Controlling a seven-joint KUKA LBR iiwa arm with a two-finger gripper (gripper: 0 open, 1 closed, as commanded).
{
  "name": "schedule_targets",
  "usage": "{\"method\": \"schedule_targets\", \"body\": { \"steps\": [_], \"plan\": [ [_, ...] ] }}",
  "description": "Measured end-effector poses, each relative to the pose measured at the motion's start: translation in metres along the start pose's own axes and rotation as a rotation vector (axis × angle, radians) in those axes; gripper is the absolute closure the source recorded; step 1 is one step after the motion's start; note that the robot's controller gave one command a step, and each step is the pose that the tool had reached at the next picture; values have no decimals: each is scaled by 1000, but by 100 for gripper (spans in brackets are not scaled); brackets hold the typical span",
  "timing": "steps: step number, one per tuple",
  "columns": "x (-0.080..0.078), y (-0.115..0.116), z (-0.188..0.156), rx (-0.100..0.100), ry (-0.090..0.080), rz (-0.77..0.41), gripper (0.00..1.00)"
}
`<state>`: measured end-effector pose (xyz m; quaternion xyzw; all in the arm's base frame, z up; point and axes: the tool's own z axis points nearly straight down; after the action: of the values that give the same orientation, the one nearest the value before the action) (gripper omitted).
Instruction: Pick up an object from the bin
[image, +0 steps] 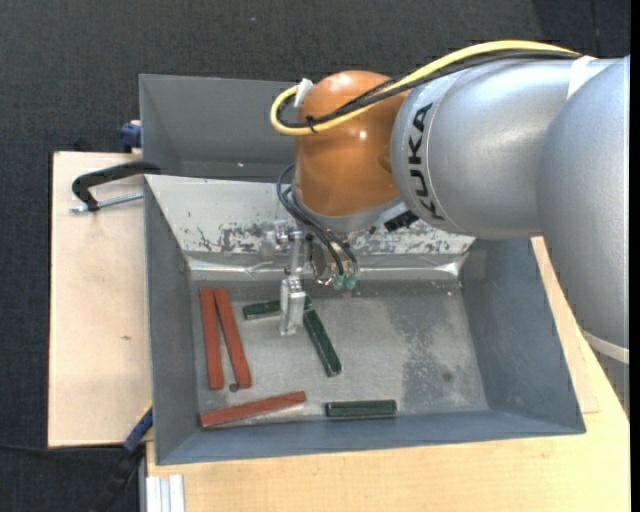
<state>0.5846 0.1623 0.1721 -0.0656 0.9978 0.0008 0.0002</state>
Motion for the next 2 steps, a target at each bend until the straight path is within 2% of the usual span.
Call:
{"method": "schedule_targets", "body": {
  "steps": [1, 2],
  "plan": [
    [-1, 0, -1, 0, -2, 0, 0],
    [-3, -25, 56, 0, -7, -24, 0]
  ]
}}
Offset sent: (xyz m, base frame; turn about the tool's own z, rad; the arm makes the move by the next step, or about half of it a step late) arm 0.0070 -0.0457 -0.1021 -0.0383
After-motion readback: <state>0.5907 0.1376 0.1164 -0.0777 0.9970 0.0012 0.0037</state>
